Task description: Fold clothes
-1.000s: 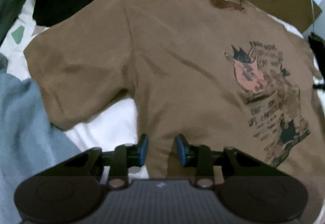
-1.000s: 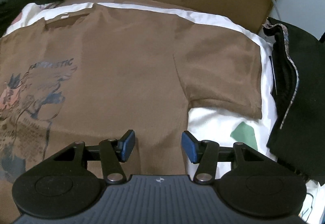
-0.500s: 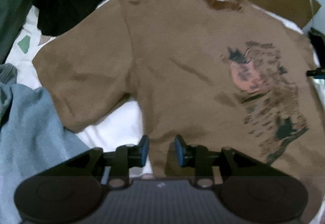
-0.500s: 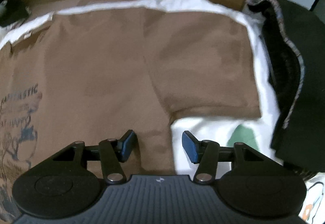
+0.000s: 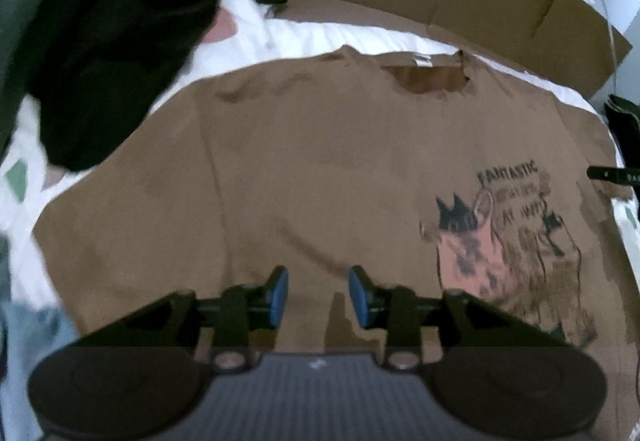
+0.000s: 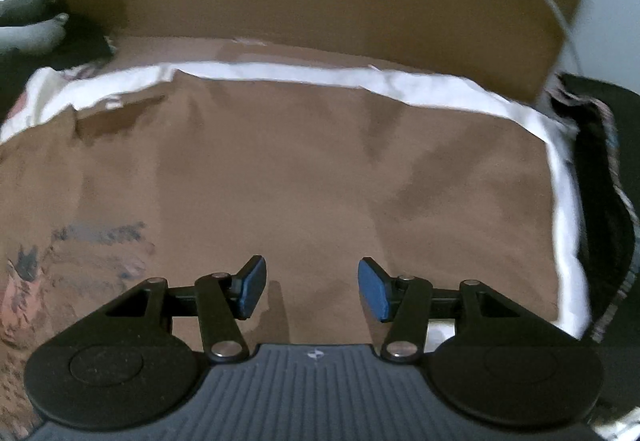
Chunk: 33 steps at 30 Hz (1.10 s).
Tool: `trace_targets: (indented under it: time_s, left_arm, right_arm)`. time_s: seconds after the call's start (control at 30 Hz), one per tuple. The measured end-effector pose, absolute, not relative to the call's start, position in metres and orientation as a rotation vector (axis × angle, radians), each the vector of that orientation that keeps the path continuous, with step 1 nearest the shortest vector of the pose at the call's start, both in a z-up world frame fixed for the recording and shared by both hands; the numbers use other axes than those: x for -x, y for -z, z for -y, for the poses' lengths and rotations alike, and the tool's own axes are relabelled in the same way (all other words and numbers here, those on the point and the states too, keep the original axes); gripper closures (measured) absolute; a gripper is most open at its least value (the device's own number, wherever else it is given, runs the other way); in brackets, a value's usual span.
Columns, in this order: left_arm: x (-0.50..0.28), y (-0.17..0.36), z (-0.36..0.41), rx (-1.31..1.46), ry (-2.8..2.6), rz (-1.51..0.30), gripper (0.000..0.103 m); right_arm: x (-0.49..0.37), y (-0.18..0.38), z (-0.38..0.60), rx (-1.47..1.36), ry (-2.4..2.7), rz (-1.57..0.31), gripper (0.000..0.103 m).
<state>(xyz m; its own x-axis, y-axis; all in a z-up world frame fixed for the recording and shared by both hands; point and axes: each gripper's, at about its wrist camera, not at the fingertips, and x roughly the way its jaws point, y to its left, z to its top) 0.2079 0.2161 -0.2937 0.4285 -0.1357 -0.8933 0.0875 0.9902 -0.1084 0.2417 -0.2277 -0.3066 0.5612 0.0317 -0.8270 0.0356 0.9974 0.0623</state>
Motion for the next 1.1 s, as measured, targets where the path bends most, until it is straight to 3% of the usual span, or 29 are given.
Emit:
trace_targets:
  time_s: [0.37,0.5,1.1]
  left_arm:
    - [-0.294,0.321,-0.185,0.089,0.124,-1.052,0.060]
    - [-0.322,0.326,-0.176,0.071,0.139,-1.037,0.060]
    - [-0.378,0.356,-0.162,0.075,0.169,-0.996,0.053]
  right_arm:
    - [-0.320,0.319,0.174,-0.037,-0.116,-0.907,0.049]
    - [-0.346,0.325,0.163,-0.025,-0.130,-0.896,0.068]
    - [-0.431,0.345,0.129,0.007,-0.142,-0.884,0.071]
